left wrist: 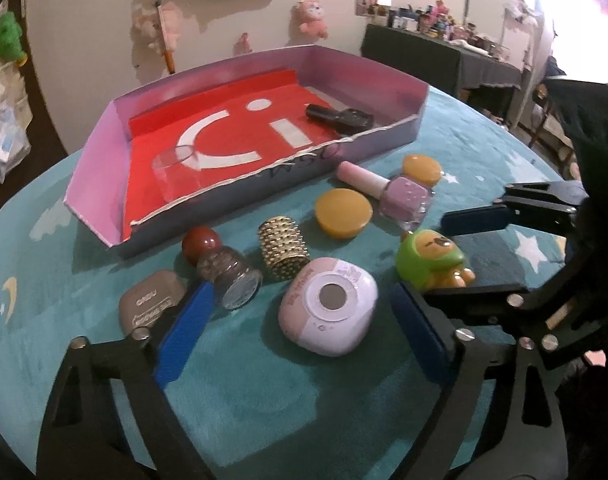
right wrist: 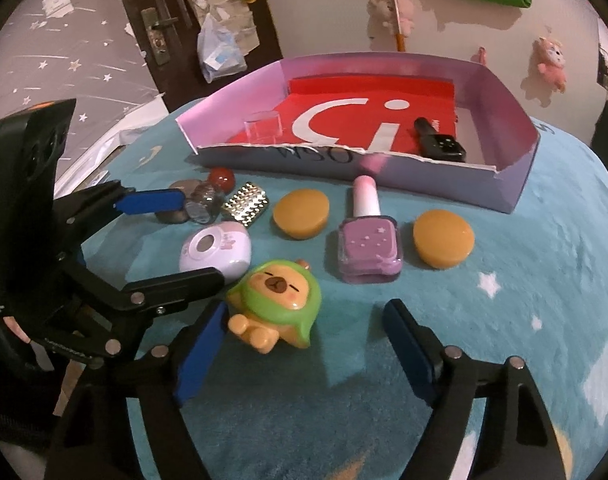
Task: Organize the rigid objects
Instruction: 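Grasp the pink round compact with the left tool while the right tool grasps the green capybara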
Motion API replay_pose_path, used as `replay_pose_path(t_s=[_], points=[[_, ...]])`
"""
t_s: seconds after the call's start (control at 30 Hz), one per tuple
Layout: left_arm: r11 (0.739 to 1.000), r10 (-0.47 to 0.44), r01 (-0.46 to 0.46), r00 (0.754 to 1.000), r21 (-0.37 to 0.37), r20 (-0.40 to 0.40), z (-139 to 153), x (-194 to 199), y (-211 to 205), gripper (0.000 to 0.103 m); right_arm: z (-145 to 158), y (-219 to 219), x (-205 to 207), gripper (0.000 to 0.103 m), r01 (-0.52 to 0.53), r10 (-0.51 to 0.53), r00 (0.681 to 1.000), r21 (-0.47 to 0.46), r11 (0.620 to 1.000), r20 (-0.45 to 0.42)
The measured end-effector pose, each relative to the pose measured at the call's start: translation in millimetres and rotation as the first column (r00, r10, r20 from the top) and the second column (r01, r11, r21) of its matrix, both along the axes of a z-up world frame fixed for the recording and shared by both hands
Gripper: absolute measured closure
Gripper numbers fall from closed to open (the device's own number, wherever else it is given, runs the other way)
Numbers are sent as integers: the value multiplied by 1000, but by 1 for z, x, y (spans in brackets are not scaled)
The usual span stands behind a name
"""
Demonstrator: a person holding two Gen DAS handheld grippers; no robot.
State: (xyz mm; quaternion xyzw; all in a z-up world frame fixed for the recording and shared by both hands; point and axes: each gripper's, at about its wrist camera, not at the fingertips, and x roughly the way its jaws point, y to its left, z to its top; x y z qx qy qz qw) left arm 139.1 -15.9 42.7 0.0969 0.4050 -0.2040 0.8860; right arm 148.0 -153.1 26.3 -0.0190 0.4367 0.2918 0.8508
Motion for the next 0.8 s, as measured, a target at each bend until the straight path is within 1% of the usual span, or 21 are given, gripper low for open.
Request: replay_pose_path(t_s=[0.03, 0.1, 0.17, 0.27, 0.3, 0.33, 0.37, 0.43, 0.5, 0.6, 0.8], points=[[1000, -12, 12, 1000, -6, -10, -1, 1, -1, 20, 0, 1, 0, 28, -11, 11, 1000, 2, 1000, -1], [1000, -27, 27, 999, -7, -28, -4, 3, -4, 27, 0, 3, 0, 30, -23, 23, 1000, -5, 1000, 4], [999, -39, 39, 998, -1, -42, -7, 5, -7, 33, 1, 8, -1, 34, -45, 45, 999, -16, 999, 10], [999, -46, 46, 997, -3, -58, -11, 6, -9, 39, 0, 12, -1, 36, -65, 66, 998, -33, 997, 18], [999, -51, 51, 997, -9, -65, -12, 6, -9, 48, 0, 13, -1, 36, -70, 71, 997, -36, 997, 20], [999, -52, 51, 996, -15, -69, -14, 7, -9, 52, 0, 13, 0, 40, -75, 76, 997, -35, 997, 22], [999, -50, 50, 997, -15, -66, -14, 7, -9, 52, 0, 13, 0, 45, -81, 81, 996, -31, 996, 21], [999, -47, 46, 997, -21, -59, -13, 5, -8, 53, 0, 15, -1, 52, -102, 102, 994, -21, 995, 24], [999, -33, 32, 998, -33, -46, -9, 3, -6, 53, 1, 16, -4, 52, -103, 104, 994, -29, 994, 36], [998, -6, 5, 1000, -57, -26, 0, -2, -1, 53, 6, 11, -6, 53, -83, 83, 996, -6, 997, 41], [993, 40, -41, 999, -107, -13, 13, -15, 5, 53, 20, 1, -16, 54, -45, 45, 995, -4, 999, 89]])
